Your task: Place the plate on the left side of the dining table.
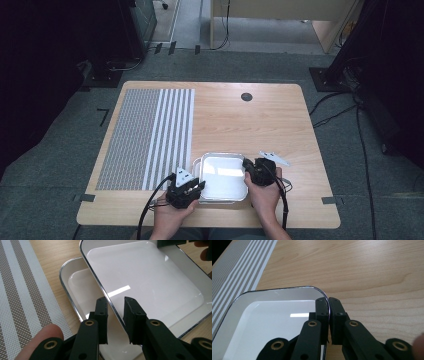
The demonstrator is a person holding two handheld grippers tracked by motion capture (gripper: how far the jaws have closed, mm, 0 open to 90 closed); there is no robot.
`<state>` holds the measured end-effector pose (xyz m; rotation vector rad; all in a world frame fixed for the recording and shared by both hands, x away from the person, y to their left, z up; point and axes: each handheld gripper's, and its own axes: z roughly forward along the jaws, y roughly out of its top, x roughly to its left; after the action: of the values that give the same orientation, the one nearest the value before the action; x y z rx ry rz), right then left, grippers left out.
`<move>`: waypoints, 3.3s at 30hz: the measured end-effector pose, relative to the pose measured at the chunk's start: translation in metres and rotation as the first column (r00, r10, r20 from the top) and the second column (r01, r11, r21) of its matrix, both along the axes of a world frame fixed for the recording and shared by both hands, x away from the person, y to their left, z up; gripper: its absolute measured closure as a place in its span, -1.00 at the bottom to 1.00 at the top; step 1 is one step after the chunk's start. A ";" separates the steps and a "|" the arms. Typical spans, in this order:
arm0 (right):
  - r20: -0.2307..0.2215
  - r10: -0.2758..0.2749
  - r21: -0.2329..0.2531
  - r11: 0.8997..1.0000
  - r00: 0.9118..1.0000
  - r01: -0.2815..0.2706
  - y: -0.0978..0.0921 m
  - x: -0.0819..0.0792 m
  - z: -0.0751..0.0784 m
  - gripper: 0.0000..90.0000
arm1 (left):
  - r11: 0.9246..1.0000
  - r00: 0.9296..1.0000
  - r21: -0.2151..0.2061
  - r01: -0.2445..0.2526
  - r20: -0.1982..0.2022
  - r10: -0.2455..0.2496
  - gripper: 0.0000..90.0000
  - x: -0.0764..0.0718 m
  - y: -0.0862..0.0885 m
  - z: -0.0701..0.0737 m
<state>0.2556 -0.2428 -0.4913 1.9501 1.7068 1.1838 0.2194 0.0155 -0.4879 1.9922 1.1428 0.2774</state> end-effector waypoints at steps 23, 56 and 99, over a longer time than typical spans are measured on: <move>0.034 0.029 -0.008 1.000 0.999 -0.029 0.029 0.012 0.027 0.96 | 0.997 0.997 -0.029 -0.070 0.016 0.070 0.79 0.014 0.032 0.020; 0.047 0.109 0.030 0.993 0.993 -0.110 0.125 0.064 0.055 0.97 | 0.975 0.972 -0.021 -0.222 0.071 0.223 0.90 0.048 0.125 0.046; -0.067 0.163 0.024 0.987 0.984 -0.162 0.235 0.176 0.031 0.97 | 0.926 0.924 -0.001 -0.377 -0.063 0.376 0.99 0.151 0.221 0.019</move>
<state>0.4317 -0.0081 -0.4601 1.9134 1.9283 1.2037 0.3701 0.2360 -0.4686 1.7679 1.5640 0.4054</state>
